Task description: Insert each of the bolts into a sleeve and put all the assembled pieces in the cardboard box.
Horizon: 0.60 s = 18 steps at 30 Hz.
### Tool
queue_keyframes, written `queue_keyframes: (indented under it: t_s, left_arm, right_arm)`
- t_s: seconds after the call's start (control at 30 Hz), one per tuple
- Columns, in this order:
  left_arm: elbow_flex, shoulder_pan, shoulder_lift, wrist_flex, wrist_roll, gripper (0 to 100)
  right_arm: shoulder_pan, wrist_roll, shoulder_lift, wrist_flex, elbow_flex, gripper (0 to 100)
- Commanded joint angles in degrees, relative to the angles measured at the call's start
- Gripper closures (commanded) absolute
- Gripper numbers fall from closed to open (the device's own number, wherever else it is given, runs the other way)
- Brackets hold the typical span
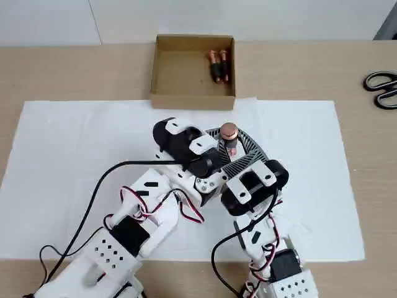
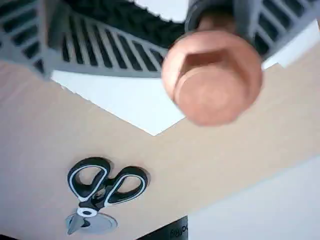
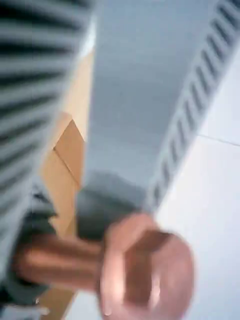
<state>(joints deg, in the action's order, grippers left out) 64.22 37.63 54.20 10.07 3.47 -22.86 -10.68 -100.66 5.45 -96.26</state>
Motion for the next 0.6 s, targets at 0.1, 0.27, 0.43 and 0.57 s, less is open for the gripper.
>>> queue_keyframes:
  t_s: [0.1, 0.27, 0.43, 0.57]
  left_arm:
    - [-8.0, -5.5, 0.2, 0.4, -0.5, 76]
    - [-7.3, -7.4, 0.1, 0.8, -5.5, 76]
    - [-10.8, -7.6, 0.3, 0.5, -5.7, 76]
    - [-14.9, -10.7, 5.3, 0.7, -5.9, 81]
  right_arm:
    - [0.0, -0.3, -0.2, -1.0, 0.0, 99.4]
    - [-0.3, -0.3, -0.2, -1.0, 0.0, 99.4]
    - [0.0, -0.3, -0.2, -1.0, 0.0, 99.4]
    - [0.0, -0.3, -0.2, -1.0, 0.0, 99.4]
